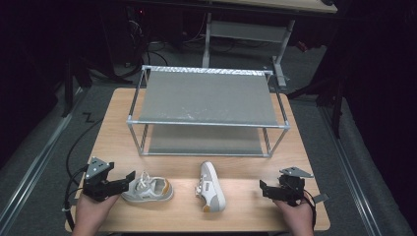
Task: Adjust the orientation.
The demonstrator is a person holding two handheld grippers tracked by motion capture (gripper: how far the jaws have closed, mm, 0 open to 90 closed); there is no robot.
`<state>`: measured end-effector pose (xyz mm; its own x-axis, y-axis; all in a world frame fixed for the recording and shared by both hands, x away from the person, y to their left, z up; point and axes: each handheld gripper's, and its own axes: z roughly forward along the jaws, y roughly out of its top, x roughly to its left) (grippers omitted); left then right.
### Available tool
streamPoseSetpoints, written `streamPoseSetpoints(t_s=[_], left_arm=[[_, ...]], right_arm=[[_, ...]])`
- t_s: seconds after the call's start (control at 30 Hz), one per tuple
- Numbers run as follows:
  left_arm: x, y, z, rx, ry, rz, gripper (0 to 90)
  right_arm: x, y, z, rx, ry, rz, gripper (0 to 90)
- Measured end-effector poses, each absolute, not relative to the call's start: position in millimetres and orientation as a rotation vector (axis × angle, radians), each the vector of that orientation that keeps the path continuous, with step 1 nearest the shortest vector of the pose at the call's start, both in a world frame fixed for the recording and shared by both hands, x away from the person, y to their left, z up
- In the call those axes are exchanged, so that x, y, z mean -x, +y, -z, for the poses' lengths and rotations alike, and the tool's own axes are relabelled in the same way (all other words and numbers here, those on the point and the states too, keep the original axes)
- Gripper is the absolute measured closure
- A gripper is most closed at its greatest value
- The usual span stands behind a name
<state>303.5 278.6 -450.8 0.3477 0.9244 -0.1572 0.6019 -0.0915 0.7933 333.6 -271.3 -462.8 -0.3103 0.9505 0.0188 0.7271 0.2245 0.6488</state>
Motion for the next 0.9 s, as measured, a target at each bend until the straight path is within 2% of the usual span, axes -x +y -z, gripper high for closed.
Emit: streamPoseSetpoints(t_s=[0.67, 0.9], left_arm=[[-309.0, 278.8, 448.2, -1.788, 1.348, -0.479, 15.6], [-302.9, 277.2, 441.6, -1.765, 1.335, -0.495, 21.4]], right_arm=[[-328.3, -271.3, 466.3, -1.544, 2.161, -0.814, 1.8], [-327.7, -268.8, 465.1, -1.554, 2.172, -0.841, 2.4]])
